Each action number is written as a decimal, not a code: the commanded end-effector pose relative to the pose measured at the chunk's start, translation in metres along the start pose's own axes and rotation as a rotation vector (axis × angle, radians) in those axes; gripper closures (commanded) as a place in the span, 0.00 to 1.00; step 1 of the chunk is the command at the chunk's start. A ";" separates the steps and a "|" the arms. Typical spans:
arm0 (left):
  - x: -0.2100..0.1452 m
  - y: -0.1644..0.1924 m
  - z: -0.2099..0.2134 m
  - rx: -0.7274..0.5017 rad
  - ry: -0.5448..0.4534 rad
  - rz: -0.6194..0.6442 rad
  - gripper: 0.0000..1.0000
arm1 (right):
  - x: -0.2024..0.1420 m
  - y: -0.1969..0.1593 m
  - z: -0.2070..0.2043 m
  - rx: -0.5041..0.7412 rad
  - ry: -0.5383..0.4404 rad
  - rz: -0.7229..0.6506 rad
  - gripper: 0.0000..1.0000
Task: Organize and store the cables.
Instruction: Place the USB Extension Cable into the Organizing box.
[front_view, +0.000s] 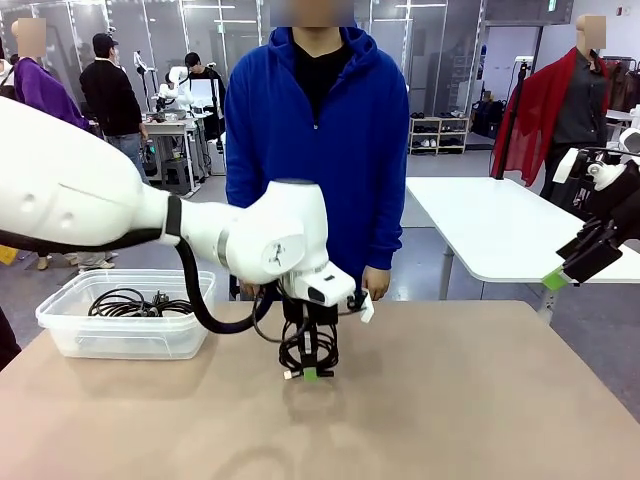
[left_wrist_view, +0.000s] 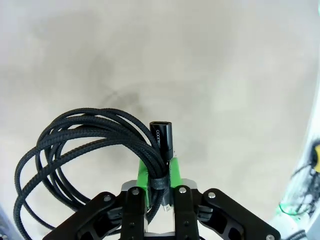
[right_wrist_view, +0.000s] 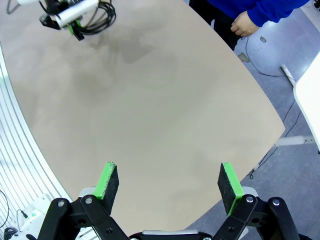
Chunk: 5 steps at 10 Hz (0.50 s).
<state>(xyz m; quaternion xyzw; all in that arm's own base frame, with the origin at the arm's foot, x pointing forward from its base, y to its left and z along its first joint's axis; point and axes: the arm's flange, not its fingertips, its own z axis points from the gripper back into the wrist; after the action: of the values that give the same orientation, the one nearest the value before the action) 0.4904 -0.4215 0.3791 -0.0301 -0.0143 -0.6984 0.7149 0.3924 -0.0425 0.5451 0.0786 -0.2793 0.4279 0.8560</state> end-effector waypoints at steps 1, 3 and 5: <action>-0.023 -0.020 0.049 -0.017 -0.030 -0.039 0.94 | 0.001 0.000 -0.001 0.002 -0.010 -0.011 0.00; -0.030 -0.027 0.087 -0.031 -0.005 -0.096 0.94 | 0.001 0.000 -0.001 0.002 -0.010 -0.011 0.00; -0.037 -0.029 0.121 -0.005 0.010 -0.100 0.94 | 0.001 0.000 -0.001 0.002 -0.010 -0.011 0.00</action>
<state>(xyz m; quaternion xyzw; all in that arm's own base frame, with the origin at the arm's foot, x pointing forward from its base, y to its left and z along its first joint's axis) 0.4635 -0.3871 0.4902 -0.0243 -0.0148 -0.7282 0.6848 0.3924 -0.0425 0.5451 0.0785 -0.2793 0.4279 0.8560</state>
